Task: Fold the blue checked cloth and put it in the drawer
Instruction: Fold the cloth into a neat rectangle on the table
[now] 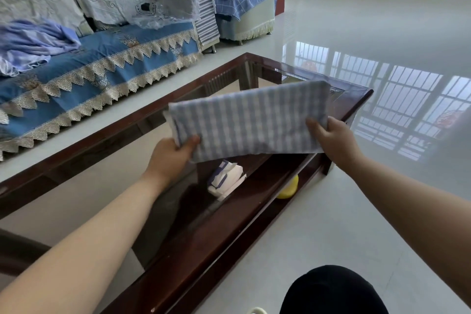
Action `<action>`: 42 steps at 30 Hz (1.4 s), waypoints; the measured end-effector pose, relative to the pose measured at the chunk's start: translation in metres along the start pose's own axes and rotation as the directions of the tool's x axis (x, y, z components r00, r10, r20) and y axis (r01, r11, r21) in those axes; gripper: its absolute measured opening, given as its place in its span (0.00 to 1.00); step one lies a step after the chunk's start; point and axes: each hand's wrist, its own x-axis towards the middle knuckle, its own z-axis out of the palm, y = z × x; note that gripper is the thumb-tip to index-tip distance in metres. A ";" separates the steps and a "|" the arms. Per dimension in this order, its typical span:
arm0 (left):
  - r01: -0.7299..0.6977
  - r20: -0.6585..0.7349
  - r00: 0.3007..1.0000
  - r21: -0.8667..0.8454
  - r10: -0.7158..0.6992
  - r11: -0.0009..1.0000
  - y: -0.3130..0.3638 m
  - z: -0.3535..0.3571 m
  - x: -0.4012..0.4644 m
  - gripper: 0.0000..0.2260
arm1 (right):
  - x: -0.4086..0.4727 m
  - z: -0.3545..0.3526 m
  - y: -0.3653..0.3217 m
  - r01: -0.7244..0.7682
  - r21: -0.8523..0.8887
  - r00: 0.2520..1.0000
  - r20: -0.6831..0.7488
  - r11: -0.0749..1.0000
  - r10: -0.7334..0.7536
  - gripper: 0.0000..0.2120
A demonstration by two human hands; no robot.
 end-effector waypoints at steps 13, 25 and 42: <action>0.213 0.069 0.966 0.328 -0.248 0.920 0.000 0.032 0.027 0.19 | 0.016 0.013 0.004 -0.247 -0.346 0.960 0.043 0.905 0.278 0.22; -0.293 0.187 0.955 0.720 0.231 0.629 0.064 0.066 0.025 0.24 | 0.018 0.040 -0.071 0.238 -0.609 0.967 0.077 0.756 -0.242 0.27; -0.394 0.502 0.865 0.668 0.009 0.631 0.014 0.105 0.034 0.25 | 0.020 0.077 -0.030 -0.259 -0.579 0.933 0.057 0.773 0.356 0.55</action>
